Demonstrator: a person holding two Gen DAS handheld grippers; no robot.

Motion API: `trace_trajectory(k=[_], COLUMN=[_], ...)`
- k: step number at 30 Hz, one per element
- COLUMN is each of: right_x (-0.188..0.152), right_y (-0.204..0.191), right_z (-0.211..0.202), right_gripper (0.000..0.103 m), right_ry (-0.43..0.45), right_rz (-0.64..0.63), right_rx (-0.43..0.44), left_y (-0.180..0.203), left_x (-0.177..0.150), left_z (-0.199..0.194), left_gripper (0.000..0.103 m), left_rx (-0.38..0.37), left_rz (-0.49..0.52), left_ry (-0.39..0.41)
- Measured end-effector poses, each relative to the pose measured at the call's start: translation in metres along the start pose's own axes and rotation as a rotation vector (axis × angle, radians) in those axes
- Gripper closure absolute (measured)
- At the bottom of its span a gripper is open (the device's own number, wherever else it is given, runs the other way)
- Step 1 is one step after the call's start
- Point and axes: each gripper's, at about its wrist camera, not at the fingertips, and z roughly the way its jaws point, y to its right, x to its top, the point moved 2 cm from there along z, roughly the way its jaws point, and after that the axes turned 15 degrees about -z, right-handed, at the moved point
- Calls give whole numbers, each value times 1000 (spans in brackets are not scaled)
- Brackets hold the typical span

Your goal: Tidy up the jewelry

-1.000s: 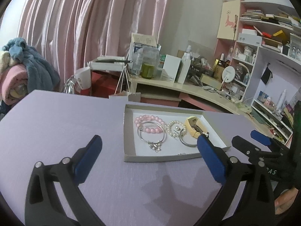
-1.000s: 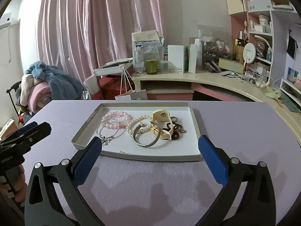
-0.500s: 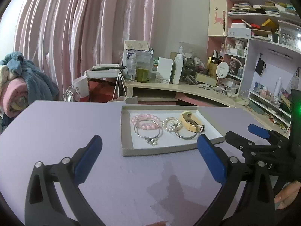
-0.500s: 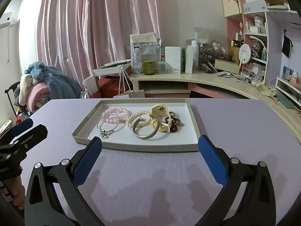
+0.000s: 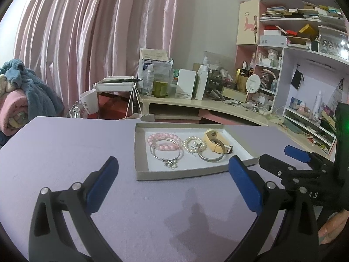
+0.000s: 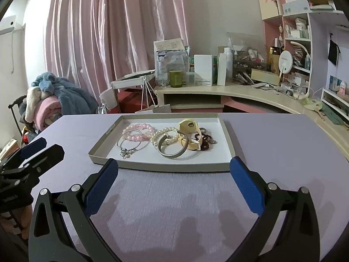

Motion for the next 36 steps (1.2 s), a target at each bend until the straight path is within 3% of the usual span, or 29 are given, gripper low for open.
trace_trajectory(k=[36], right_x=[2], right_y=[-2], right_z=[-5], right_gripper=[1], right_ry=[8], right_rz=[3], right_rx=[8], left_y=[13], left_x=[-5], left_z=[-1], left_gripper=[2], left_rx=[-28], left_rz=[-11], left_ry=[-18])
